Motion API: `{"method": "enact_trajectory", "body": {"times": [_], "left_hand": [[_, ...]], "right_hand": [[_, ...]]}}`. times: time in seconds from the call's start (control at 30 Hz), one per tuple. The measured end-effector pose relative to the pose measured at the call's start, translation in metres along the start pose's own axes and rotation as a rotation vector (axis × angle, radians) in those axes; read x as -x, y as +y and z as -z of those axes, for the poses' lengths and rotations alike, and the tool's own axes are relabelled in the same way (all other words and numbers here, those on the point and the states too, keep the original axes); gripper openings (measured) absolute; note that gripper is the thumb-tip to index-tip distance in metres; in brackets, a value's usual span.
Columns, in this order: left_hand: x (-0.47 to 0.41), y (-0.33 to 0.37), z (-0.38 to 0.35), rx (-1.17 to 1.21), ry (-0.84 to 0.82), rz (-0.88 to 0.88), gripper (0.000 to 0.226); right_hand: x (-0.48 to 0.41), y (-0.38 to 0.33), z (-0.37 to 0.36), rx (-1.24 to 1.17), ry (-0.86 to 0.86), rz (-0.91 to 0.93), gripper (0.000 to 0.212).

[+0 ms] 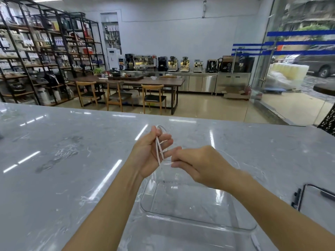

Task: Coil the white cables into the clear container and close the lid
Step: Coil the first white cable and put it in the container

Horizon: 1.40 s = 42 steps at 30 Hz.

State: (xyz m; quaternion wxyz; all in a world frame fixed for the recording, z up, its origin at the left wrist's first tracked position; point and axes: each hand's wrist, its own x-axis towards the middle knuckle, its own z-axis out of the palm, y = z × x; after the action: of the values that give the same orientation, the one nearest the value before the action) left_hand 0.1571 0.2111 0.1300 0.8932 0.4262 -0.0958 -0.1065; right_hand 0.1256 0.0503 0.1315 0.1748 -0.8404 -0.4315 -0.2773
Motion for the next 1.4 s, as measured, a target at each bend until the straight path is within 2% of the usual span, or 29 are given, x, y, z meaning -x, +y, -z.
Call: {"method": "enact_trajectory", "body": {"times": [0.23, 0.3, 0.37, 0.47, 0.53, 0.67, 0.77, 0.83, 1.0, 1.17, 1.23, 1.27, 1.33, 1.4], "left_hand": [[0.011, -0.006, -0.018, -0.556, -0.131, 0.113, 0.035], [0.014, -0.005, -0.021, -0.607, -0.171, 0.103, 0.038], [0.014, -0.003, -0.017, -0.488, -0.217, 0.141, 0.038], [0.017, 0.004, -0.006, -0.312, -0.297, 0.209, 0.031], [0.019, 0.008, 0.0, -0.237, -0.346, 0.209, 0.031], [0.023, 0.013, 0.008, -0.217, -0.378, 0.188, 0.037], [0.022, 0.018, 0.014, -0.05, -0.592, 0.209, 0.033], [0.022, 0.026, 0.017, 0.184, -0.741, 0.243, 0.038], [0.025, 0.035, 0.02, 0.219, -0.686, 0.152, 0.041], [0.026, 0.041, 0.016, 0.266, -0.603, 0.07, 0.041], [0.026, 0.046, 0.016, 0.295, -0.59, 0.041, 0.041], [0.024, 0.049, 0.017, 0.32, -0.591, 0.034, 0.041], [0.02, 0.052, 0.022, 0.366, -0.604, 0.046, 0.042], [0.017, 0.052, 0.028, 0.383, -0.599, 0.058, 0.044]], "right_hand": [[-0.012, 0.002, 0.011, 0.023, 0.298, -0.126, 0.027], [-0.016, 0.004, 0.015, 0.019, 0.304, -0.22, 0.037], [-0.019, 0.01, 0.022, -0.026, 0.242, -0.301, 0.042], [-0.022, 0.025, 0.036, -0.272, 0.184, -0.371, 0.021], [-0.019, 0.037, 0.044, -0.4, 0.208, -0.426, 0.01], [-0.01, 0.048, 0.043, -0.431, 0.163, -0.474, 0.013], [-0.005, 0.051, 0.034, -0.535, 0.129, -0.494, 0.01], [0.001, 0.059, 0.029, -0.607, 0.183, -0.551, 0.018], [0.001, 0.067, 0.03, -0.688, 0.38, -0.635, 0.019], [-0.003, 0.069, 0.013, -0.453, 0.421, -0.62, 0.025], [0.002, 0.069, 0.004, -0.355, 0.411, -0.62, 0.021], [0.004, 0.068, -0.002, -0.257, 0.392, -0.604, 0.016], [0.007, 0.066, -0.012, 0.119, 0.304, -0.459, 0.011], [0.004, 0.055, -0.016, 0.415, 0.112, -0.275, 0.023]]}}
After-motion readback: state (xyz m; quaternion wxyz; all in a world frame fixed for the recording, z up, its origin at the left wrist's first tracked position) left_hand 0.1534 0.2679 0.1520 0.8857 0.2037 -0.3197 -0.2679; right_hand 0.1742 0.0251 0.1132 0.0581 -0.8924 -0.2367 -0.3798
